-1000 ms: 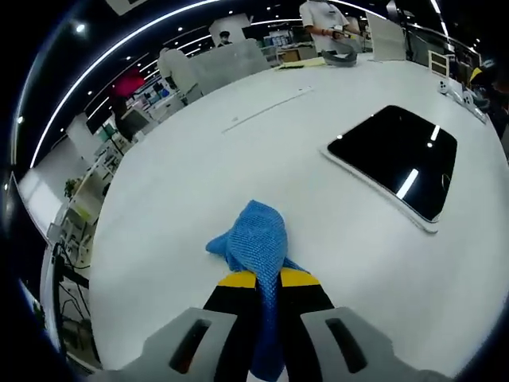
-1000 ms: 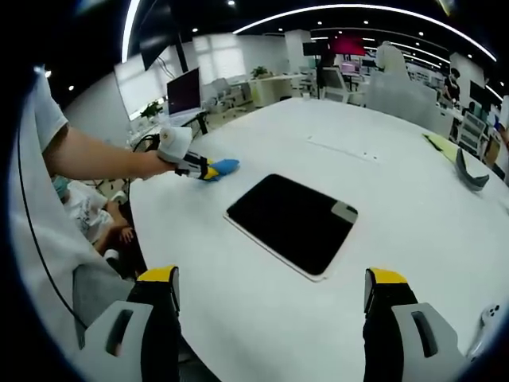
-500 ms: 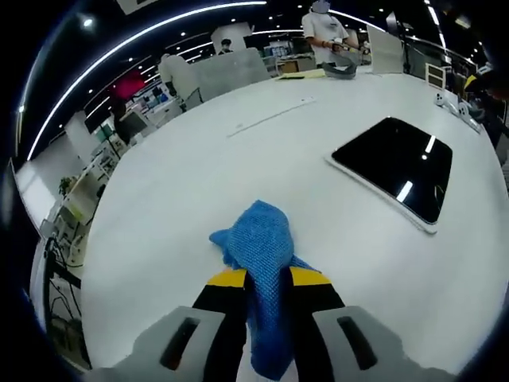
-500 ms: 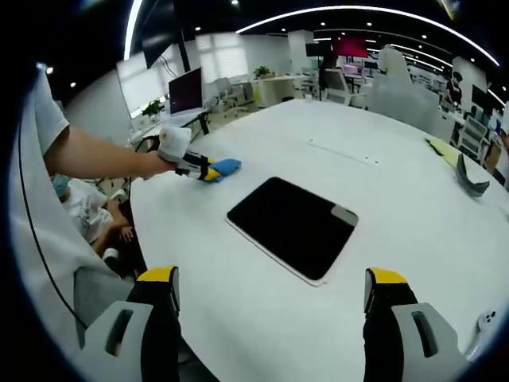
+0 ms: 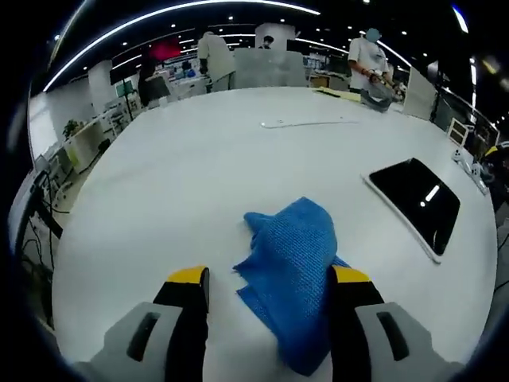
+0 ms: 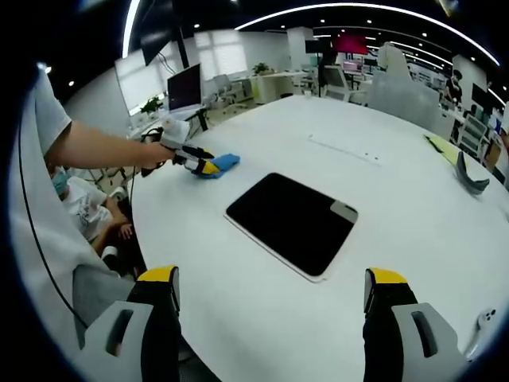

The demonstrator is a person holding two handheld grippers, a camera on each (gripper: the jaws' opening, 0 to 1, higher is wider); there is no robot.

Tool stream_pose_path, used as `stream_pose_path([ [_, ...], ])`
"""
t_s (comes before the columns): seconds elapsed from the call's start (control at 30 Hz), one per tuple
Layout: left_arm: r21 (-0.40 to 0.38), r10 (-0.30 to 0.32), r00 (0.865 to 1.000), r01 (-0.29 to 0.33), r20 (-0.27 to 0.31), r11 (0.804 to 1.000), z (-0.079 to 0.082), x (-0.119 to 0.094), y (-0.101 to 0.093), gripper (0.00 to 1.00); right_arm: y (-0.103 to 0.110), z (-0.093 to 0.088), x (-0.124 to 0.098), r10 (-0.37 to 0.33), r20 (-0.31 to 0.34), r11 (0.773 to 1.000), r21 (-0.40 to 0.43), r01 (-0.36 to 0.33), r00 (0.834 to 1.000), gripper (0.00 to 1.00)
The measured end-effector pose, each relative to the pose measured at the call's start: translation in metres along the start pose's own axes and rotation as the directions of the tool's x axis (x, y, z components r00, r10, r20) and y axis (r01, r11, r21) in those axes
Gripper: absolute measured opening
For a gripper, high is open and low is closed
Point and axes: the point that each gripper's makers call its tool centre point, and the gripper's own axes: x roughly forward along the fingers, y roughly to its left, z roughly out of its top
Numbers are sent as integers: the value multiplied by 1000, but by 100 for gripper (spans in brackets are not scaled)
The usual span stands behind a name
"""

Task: Wipe the mirror surface with the cleaning cloth until all visible marks leave the cleaned area.

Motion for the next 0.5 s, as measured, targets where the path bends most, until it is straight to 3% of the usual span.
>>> stream_pose_path([
  [0.17,-53,1,1000,-1,-4,999,-3,-1,1,57,-1,2,3,2,-3,1000,-3,-2,1000,96],
  [0.27,-47,1,1000,-2,-8,999,-2,-3,0,57,-2,3,3,2,1,1000,0,-2,1000,96],
  [0.33,17,7,1000,-7,0,1000,6,-9,-3,55,-3,5,3,1,2,1000,-2,-1,1000,96],
  [0.43,-12,-7,999,7,51,1000,22,-21,-11,57,-6,5,2,-3,6,1000,-1,3,1000,97],
  [0.5,-12,-12,998,13,56,1000,27,-31,-17,58,-8,5,1,-8,5,1000,0,8,1000,97],
])
